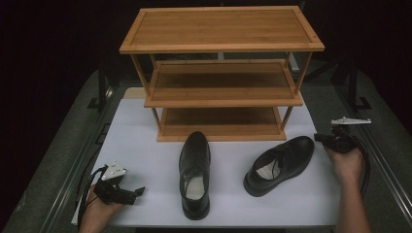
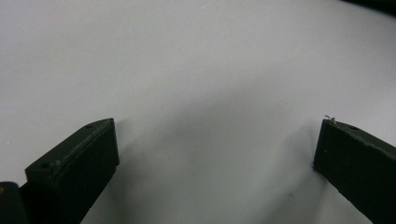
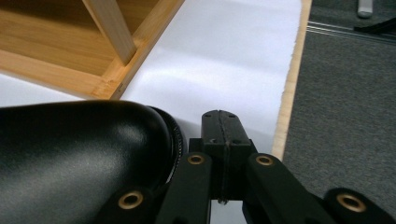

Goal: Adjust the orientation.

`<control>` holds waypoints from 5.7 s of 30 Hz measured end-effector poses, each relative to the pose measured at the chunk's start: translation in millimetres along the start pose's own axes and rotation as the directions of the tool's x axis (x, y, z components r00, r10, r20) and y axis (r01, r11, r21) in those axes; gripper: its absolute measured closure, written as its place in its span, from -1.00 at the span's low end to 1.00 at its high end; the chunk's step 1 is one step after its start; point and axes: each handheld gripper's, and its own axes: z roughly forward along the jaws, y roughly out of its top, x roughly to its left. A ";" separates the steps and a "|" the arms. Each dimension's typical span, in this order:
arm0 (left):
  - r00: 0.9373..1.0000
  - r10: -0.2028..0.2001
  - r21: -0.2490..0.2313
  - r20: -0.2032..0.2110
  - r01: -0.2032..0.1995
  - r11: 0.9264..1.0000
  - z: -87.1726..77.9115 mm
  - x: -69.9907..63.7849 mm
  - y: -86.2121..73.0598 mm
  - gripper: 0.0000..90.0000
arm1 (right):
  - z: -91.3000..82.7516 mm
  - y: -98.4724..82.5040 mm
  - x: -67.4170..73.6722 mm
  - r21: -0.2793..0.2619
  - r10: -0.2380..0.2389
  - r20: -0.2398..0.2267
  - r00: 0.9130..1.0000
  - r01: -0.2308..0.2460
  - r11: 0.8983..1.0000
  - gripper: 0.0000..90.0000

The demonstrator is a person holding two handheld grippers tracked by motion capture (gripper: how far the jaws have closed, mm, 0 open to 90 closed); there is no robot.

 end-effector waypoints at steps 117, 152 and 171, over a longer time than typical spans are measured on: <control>1.000 0.002 0.002 0.000 -0.002 1.000 0.1 0.2 0.2 -1.00 | -41.0 -77.9 156.4 0.057 -0.236 -0.277 0.931 0.262 0.963 1.00; 1.000 0.000 0.004 0.001 0.000 1.000 -0.1 0.1 0.2 -1.00 | 12.2 -29.7 185.0 0.066 -0.274 -0.333 0.902 0.312 0.948 1.00; 1.000 0.000 0.001 0.000 0.000 1.000 0.1 0.0 0.2 -1.00 | 16.7 -20.9 190.8 0.032 -0.267 -0.342 0.901 0.295 0.955 0.76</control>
